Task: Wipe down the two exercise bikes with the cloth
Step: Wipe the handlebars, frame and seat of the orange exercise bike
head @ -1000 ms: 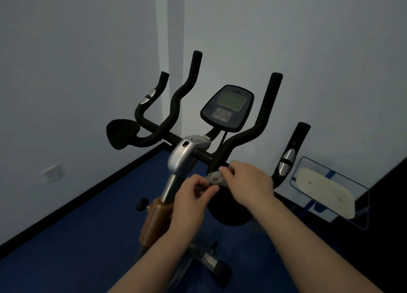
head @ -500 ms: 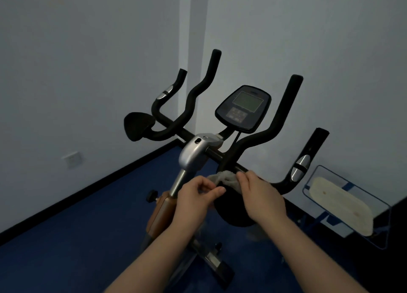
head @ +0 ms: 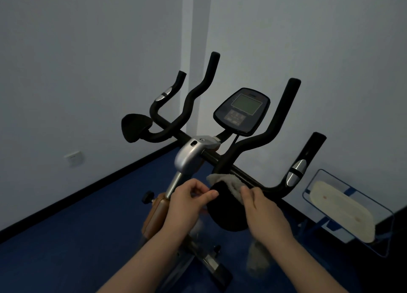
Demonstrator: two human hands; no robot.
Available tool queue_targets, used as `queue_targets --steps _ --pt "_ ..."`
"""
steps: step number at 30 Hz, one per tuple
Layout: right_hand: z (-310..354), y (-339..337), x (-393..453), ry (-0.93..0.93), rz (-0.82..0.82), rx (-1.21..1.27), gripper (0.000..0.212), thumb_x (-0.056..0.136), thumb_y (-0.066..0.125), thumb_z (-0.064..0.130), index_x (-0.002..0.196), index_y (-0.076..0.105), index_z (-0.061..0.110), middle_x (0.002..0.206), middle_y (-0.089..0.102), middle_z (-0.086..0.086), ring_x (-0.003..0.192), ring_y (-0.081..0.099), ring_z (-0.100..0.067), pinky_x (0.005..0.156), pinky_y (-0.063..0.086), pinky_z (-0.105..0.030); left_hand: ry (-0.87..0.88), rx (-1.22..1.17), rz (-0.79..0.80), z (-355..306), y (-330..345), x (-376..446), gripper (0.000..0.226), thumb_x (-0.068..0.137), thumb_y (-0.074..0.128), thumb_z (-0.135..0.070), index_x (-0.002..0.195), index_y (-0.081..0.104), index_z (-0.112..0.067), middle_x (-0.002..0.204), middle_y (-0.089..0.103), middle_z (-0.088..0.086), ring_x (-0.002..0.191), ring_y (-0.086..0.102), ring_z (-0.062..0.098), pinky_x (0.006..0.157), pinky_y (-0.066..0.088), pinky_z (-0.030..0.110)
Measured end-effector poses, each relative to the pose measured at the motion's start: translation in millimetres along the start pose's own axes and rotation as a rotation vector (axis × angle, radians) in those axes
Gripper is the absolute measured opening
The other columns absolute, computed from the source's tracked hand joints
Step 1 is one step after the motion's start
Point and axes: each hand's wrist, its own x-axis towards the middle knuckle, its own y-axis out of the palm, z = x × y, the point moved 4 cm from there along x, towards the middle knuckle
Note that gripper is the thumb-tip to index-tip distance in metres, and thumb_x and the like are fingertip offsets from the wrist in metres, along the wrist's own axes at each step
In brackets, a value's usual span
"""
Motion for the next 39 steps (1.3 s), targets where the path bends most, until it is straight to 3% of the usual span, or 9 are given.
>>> queue_targets --steps 6,10,14,18,20,24,29,34,39 --pt "28.4 -0.2 27.9 -0.062 -0.012 -0.184 0.052 0.099 0.010 0.058 0.103 0.052 0.027 0.090 0.058 0.005 0.085 0.057 -0.019 0.068 0.040 -0.035 -0.008 0.033 -0.038 0.1 0.1 -2.7 0.017 0.080 0.078 -0.015 0.081 0.066 -0.004 0.071 0.067 0.002 0.073 0.069 0.019 0.063 0.060 0.030" --pt "15.8 1.0 18.5 -0.108 0.017 -0.199 0.044 0.098 0.009 0.058 0.090 0.044 0.034 0.080 0.056 0.009 0.069 0.051 -0.009 0.060 0.039 -0.032 -0.008 0.037 -0.044 0.0 0.4 -3.8 0.017 0.079 0.079 -0.015 0.080 0.066 -0.005 0.069 0.068 0.000 0.064 0.066 0.005 0.057 0.053 0.016" --pt "35.2 1.7 44.7 -0.106 0.085 -0.286 0.059 0.103 0.009 0.050 0.118 0.059 0.022 0.110 0.065 -0.006 0.098 0.059 -0.024 0.077 0.041 -0.035 -0.036 0.008 -0.047 -1.8 0.8 -2.7 0.018 0.080 0.078 -0.013 0.082 0.065 -0.001 0.078 0.068 0.010 0.072 0.068 0.016 0.064 0.060 0.031" --pt "17.0 4.1 20.9 -0.105 -0.013 -0.181 0.047 0.096 0.007 0.059 0.085 0.047 0.035 0.083 0.060 0.009 0.070 0.052 -0.008 0.058 0.036 -0.031 -0.037 0.013 -0.050 -2.2 1.0 -4.6 0.019 0.079 0.079 -0.013 0.082 0.065 0.000 0.073 0.068 0.005 0.070 0.067 0.014 0.062 0.060 0.029" --pt "12.6 1.5 17.8 -0.085 0.009 -0.162 0.047 0.096 0.007 0.060 0.086 0.046 0.036 0.081 0.057 0.011 0.068 0.048 -0.004 0.058 0.036 -0.031 -0.046 0.007 -0.046 -2.6 0.9 -4.1 0.020 0.079 0.079 -0.013 0.082 0.065 0.001 0.072 0.066 0.004 0.067 0.066 0.011 0.060 0.059 0.028" --pt "32.4 1.3 41.4 -0.028 0.043 -0.249 0.066 0.101 0.007 0.053 0.110 0.063 0.019 0.107 0.065 -0.007 0.092 0.058 -0.023 0.074 0.041 -0.035 -0.030 0.015 -0.073 -2.7 0.7 -5.3 0.020 0.079 0.078 -0.014 0.083 0.065 0.000 0.078 0.068 0.012 0.076 0.067 0.023 0.069 0.060 0.037" --pt "0.5 4.1 6.9 -0.005 -0.013 0.078 0.043 0.099 0.015 0.056 0.089 0.051 0.036 0.090 0.059 0.012 0.080 0.052 -0.006 0.073 0.043 -0.035 -0.005 0.044 -0.094 -3.0 1.7 -10.0 0.017 0.080 0.078 -0.015 0.082 0.066 -0.003 0.077 0.070 0.010 0.068 0.067 0.012 0.060 0.055 0.019" --pt "22.9 -0.6 35.8 -0.007 0.055 -0.026 0.057 0.103 0.013 0.049 0.121 0.058 0.018 0.119 0.062 -0.007 0.110 0.056 -0.026 0.086 0.040 -0.037 0.022 0.024 -0.106 -6.6 1.7 -11.3 0.017 0.081 0.076 -0.011 0.084 0.065 0.002 0.081 0.068 0.015 0.071 0.066 0.017 0.059 0.055 0.020" --pt "7.0 0.3 11.4 -0.030 0.062 -0.001 0.045 0.100 0.014 0.055 0.094 0.051 0.030 0.087 0.057 0.008 0.079 0.053 -0.010 0.073 0.044 -0.035 -0.007 0.020 -0.081 -6.2 2.9 -11.7 0.017 0.081 0.076 -0.010 0.085 0.064 0.002 0.081 0.068 0.015 0.069 0.067 0.014 0.058 0.056 0.021"
